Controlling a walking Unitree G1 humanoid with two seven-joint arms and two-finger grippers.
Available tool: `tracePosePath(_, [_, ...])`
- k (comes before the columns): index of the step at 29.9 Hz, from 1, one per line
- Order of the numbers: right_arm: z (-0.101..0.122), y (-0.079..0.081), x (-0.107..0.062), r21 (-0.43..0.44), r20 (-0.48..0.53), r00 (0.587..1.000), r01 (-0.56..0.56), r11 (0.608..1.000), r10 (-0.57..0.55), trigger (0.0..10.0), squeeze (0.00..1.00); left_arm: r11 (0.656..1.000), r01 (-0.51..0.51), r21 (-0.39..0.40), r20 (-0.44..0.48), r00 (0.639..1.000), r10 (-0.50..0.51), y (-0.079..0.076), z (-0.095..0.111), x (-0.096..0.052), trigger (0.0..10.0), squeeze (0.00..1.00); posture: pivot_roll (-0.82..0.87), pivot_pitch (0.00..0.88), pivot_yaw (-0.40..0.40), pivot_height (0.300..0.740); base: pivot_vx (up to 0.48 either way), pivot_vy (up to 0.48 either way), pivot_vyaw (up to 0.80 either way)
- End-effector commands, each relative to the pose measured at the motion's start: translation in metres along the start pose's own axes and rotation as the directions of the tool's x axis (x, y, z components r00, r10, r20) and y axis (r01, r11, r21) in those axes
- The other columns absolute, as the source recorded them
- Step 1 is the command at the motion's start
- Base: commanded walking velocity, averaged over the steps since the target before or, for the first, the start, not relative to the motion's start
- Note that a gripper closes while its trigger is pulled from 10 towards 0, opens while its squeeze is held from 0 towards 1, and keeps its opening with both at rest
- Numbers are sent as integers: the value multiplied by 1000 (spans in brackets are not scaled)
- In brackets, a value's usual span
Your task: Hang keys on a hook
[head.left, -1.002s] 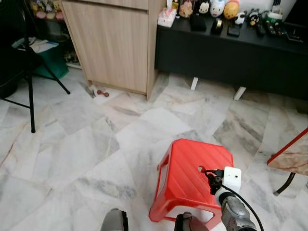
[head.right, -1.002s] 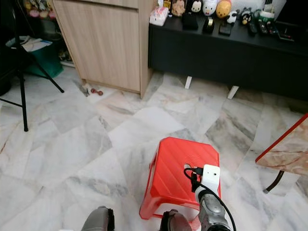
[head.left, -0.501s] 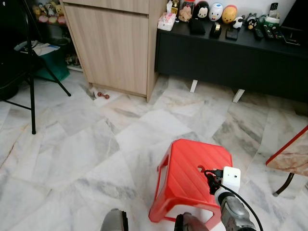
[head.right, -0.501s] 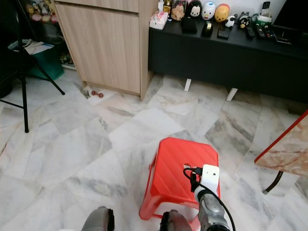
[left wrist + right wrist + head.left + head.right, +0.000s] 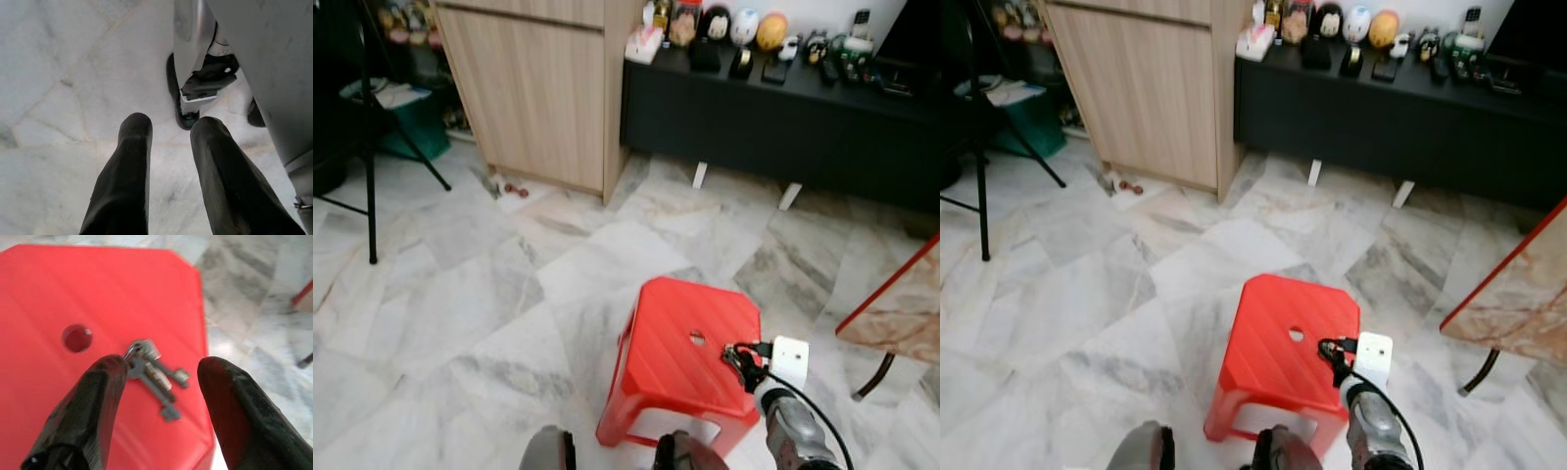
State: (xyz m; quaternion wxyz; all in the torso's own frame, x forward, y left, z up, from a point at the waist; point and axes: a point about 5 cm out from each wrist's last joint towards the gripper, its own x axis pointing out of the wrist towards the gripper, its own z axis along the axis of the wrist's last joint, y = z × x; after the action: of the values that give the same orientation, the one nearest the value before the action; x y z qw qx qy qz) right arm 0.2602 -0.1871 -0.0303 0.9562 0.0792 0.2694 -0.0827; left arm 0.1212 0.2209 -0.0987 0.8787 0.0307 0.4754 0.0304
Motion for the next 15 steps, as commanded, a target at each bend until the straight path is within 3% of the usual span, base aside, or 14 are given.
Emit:
tracePosePath(1, [-2,-2,-1,-1,-10,1000,9,1000,-9,10000,0,999,-35,-7,129,991,35,7,35,6,10000,0,80,113,-104,650,0,0,0])
tracePosePath(15, [-2,-3,-1,-3,-15,1000,6,1000,-6,10000,0,999,-27,-26,120,992,30,5,33,6,10000,0,76,114,-109,650,0,0,0])
